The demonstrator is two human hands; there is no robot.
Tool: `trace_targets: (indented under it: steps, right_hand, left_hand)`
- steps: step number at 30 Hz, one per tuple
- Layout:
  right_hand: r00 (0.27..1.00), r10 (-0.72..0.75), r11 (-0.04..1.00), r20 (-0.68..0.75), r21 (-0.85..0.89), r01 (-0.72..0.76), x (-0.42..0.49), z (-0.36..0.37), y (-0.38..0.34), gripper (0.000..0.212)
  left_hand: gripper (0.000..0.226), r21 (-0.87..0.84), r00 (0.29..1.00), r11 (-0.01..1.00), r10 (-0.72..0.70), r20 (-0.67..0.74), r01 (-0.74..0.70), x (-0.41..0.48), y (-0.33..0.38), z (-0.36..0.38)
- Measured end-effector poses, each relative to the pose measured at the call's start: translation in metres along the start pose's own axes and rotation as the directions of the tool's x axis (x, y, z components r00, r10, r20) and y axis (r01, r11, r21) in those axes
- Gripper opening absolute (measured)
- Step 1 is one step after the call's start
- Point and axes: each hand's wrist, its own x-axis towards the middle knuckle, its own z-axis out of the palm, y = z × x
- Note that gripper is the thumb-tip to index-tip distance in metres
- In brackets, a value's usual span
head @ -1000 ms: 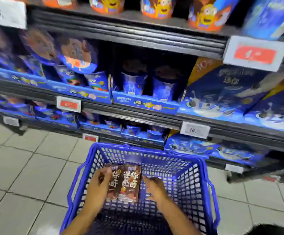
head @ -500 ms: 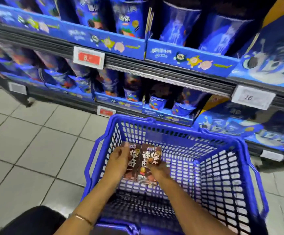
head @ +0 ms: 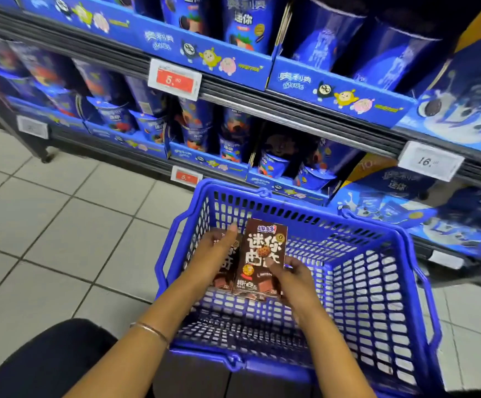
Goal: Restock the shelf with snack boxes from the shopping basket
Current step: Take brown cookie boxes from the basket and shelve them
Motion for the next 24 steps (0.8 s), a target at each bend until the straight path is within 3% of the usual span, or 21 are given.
trace_targets:
  steps: [2, 4, 9, 11, 12, 14, 16, 19, 24]
  right_hand:
    - [0.986, -0.058, 0.998, 0.157, 0.006, 0.058, -0.026, 0.014, -0.014, 0.021]
    - [0.968, -0.098, 0.994, 0.230, -0.017, 0.105, -0.041, 0.029, -0.019, 0.024]
    - [0.978, -0.053, 0.998, 0.200, 0.039, 0.047, -0.035, 0.037, -0.018, 0.041]
    - [0.991, 0.050, 0.979, 0.121, 0.188, -0.073, -0.019, 0.034, -0.013, 0.050]
    - [0.995, 0.093, 0.980, 0.048, 0.171, -0.099, -0.009, 0.035, -0.007, 0.047]
    - [0.998, 0.059, 0.996, -0.038, -0.068, -0.062, 0.010, 0.043, 0.006, 0.028]
    - [0.999, 0.029, 0.965, 0.021, -0.261, -0.022, 0.026, 0.056, 0.022, 0.016]
    - [0.995, 0.059, 0.845, 0.085, -0.534, -0.004, 0.040, 0.077, 0.041, 0.025]
    - [0.994, 0.019, 0.863, 0.108, -0.504, 0.038, 0.045, 0.106, 0.050, 0.030]
  left_hand:
    - [0.034, -0.072, 0.995, 0.997, -0.005, 0.095, 0.012, -0.003, 0.002, 0.001]
    - [0.032, -0.100, 0.995, 0.994, 0.039, 0.092, -0.030, -0.005, 0.004, 0.000]
    - [0.031, -0.148, 0.997, 0.988, 0.046, 0.056, -0.037, -0.006, 0.012, -0.012]
    - [0.036, -0.166, 0.996, 0.985, 0.058, 0.062, -0.047, -0.008, 0.015, -0.012]
    - [0.038, -0.182, 0.996, 0.982, 0.065, 0.057, -0.054, -0.009, 0.016, -0.013]
    - [0.039, -0.230, 0.995, 0.972, 0.074, 0.061, -0.058, -0.009, 0.021, -0.017]
    - [0.040, -0.273, 0.994, 0.960, 0.086, 0.068, -0.064, -0.012, 0.027, -0.022]
    - [0.044, -0.312, 0.995, 0.948, 0.085, 0.046, -0.066, -0.016, 0.035, -0.027]
    - [0.042, -0.310, 0.992, 0.948, 0.105, 0.069, -0.078, -0.020, 0.040, -0.028]
